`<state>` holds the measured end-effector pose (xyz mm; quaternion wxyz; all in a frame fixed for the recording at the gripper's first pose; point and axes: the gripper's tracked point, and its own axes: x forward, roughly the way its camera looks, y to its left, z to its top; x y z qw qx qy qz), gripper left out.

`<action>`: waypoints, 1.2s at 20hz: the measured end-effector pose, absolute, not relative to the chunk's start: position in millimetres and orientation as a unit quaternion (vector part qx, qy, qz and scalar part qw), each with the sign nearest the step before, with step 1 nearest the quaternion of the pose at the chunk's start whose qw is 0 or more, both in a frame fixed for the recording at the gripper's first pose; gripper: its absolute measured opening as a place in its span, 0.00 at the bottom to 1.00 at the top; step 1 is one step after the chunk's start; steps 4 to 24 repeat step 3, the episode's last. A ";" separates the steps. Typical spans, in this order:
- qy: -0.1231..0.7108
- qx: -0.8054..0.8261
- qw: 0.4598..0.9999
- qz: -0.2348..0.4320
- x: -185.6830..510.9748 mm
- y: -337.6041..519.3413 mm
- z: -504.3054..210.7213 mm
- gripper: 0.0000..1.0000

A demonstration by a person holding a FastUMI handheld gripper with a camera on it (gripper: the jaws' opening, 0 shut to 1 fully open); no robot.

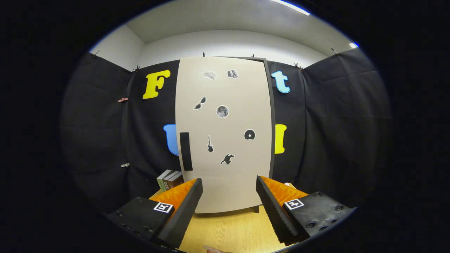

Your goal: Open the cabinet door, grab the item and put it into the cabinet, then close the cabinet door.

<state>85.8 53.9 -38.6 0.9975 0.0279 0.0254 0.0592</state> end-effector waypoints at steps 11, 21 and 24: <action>0.024 0.028 0.998 0.059 86.0 53.6 -37.3 0.99; 0.024 0.028 0.998 0.059 86.0 53.6 -37.3 0.99; 0.024 0.028 0.998 0.059 86.0 53.6 -37.3 0.99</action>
